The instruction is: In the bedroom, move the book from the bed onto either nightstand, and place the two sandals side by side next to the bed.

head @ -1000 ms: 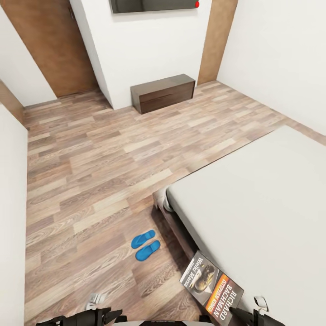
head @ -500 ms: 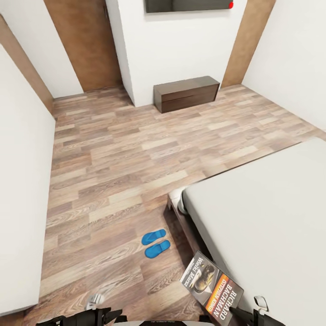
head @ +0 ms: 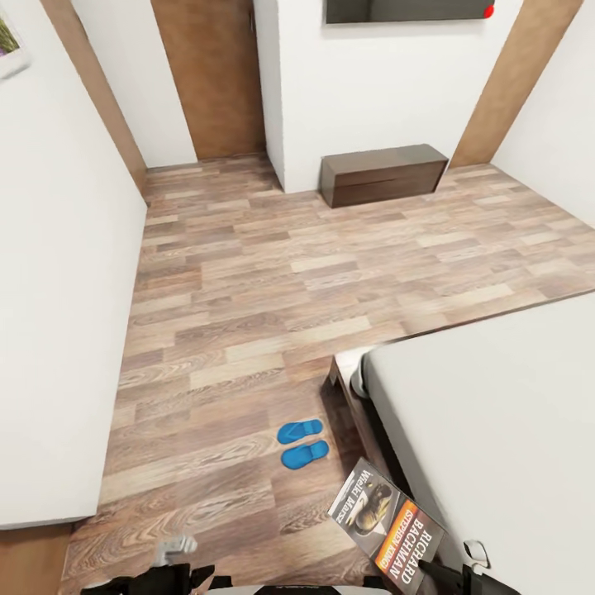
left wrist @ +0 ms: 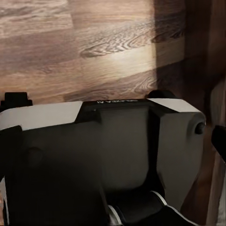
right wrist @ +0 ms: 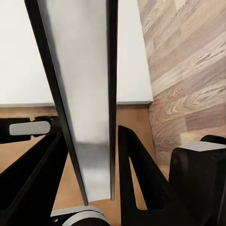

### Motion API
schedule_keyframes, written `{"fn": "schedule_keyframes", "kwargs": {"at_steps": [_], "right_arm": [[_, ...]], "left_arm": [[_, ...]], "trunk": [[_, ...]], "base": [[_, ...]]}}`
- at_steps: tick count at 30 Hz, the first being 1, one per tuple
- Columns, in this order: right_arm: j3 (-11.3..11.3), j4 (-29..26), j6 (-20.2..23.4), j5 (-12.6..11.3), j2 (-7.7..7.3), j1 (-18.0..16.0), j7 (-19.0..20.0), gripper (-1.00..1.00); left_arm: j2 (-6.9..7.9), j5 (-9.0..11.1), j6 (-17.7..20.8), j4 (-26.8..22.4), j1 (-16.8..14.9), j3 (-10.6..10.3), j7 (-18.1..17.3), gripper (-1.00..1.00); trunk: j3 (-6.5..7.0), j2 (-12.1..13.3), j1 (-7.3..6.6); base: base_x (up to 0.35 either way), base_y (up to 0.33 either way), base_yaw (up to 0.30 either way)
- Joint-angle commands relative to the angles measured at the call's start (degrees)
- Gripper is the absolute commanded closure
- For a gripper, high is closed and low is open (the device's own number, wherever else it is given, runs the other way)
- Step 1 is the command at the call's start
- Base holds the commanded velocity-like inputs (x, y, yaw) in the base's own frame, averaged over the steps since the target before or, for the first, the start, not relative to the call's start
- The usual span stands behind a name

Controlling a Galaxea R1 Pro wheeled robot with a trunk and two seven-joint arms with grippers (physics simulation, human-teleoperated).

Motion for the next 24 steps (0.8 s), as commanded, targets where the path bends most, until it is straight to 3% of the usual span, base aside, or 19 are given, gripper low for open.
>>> {"fn": "schedule_keyframes", "kwargs": {"at_steps": [1,2,5,9,19,24], "right_arm": [[0.5,0.0,0.0,-0.5,-0.03,0.0,0.1,1.00],[0.5,0.0,0.0,-0.5,-0.03,0.0,0.0,1.00],[0.5,0.0,0.0,-0.5,-0.03,0.0,-1.7,1.00],[0.6,0.0,0.0,-0.5,0.04,0.0,-6.9,1.00],[0.5,0.0,-0.1,-0.5,-0.03,0.0,-8.0,1.00],[0.5,0.0,-0.2,-0.5,-0.03,0.0,-12.6,1.00]], "left_arm": [[-0.71,-0.5,-0.2,0.0,0.1,-0.5,1.7,-1.00],[-1.05,-1.1,-0.2,0.0,0.3,-0.5,2.3,-1.00],[-2.21,-5.7,-0.2,0.0,1.2,-0.5,4.1,-1.00],[-3.01,-14.6,-0.2,0.0,1.8,-0.5,5.0,-1.00],[-2.96,-15.2,-0.3,0.0,1.8,-0.4,5.3,-1.00],[-2.96,-15.2,-0.4,0.0,1.8,-0.3,5.3,-1.00]], "trunk": [[-0.07,-0.1,0.03],[-0.07,-0.1,0.03],[-0.07,-0.1,0.03],[-0.07,-0.1,0.03],[-0.07,-0.1,0.03],[-0.07,-0.1,0.03]], "base": [[0.000,0.000,0.294],[0.000,0.000,0.294],[0.000,0.000,0.294],[0.000,0.000,0.294],[0.000,0.000,0.294],[0.000,0.000,0.294]]}}
